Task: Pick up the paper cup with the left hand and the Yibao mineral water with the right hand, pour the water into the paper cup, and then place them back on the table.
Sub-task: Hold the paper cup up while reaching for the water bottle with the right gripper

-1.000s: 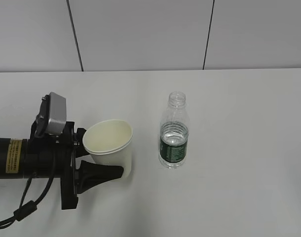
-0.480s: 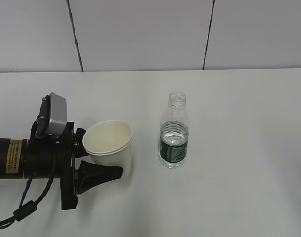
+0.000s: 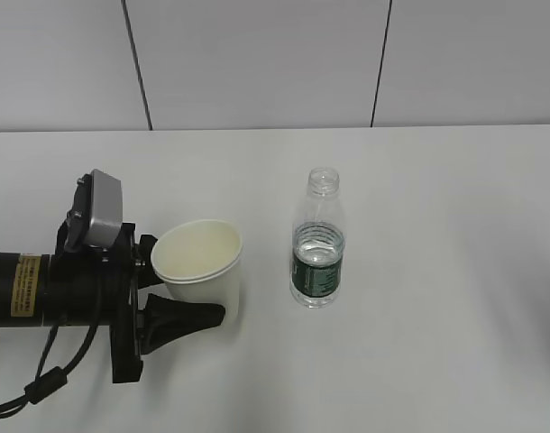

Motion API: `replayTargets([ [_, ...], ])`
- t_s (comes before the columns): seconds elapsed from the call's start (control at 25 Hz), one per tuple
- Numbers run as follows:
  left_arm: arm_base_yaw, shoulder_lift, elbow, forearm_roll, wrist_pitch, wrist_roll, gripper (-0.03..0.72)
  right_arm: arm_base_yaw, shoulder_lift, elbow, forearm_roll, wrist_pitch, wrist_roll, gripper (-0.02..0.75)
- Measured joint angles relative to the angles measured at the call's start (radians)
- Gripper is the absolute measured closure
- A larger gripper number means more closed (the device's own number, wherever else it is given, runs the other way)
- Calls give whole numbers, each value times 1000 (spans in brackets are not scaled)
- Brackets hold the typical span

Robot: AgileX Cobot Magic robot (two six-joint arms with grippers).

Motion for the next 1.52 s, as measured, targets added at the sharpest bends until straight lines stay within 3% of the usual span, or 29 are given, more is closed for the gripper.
replayTargets([
  [0.36,0,0,0,0,0,0,256,0,140,150,-20,-291,4,126],
  [0.48,0,0,0,0,0,0,256,0,210,188,-109,-437,94,127],
  [0.72,0,0,0,0,0,0,256,0,454,215,-451,-799,299,142],
  [1.0,0,0,0,0,0,0,256,0,811,197,-587,-1154,322,144],
  [1.2,0,0,0,0,0,0,256,0,986,149,-668,-1269,322,144],
  [1.52,0,0,0,0,0,0,256,0,1103,41,-819,-1289,322,144],
])
